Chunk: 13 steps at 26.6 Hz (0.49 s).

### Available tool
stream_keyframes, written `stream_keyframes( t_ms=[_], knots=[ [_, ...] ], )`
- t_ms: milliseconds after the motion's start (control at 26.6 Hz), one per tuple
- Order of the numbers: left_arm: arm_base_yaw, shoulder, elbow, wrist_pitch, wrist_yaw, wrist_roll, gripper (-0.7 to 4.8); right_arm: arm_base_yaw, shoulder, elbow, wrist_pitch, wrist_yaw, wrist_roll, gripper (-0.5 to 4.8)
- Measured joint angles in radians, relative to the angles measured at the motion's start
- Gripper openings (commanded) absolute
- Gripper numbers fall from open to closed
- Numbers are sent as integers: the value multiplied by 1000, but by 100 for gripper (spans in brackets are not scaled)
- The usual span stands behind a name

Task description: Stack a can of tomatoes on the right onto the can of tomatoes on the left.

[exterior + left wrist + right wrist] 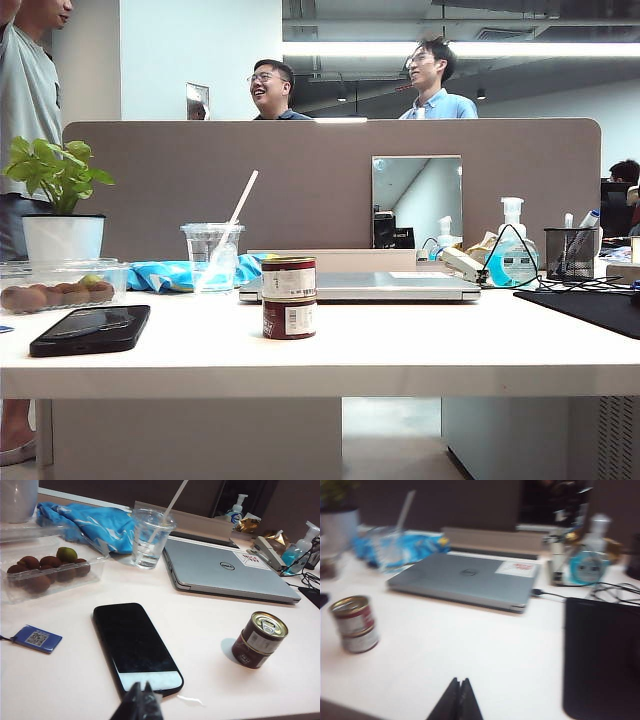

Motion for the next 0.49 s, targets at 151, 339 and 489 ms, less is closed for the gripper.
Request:
stream_keyframes(
  t_ms=[151, 339, 489],
  knots=[
    [0, 0, 0, 0, 0, 0, -2, -95, -126, -19, -55, -19, 20, 0],
    [0, 0, 0, 0, 0, 0, -2, -145, -150, -21, -186, -10, 23, 0],
    [0, 0, 0, 0, 0, -1, -2, -190, -151, -50, -215, 5, 24, 0]
  ],
)
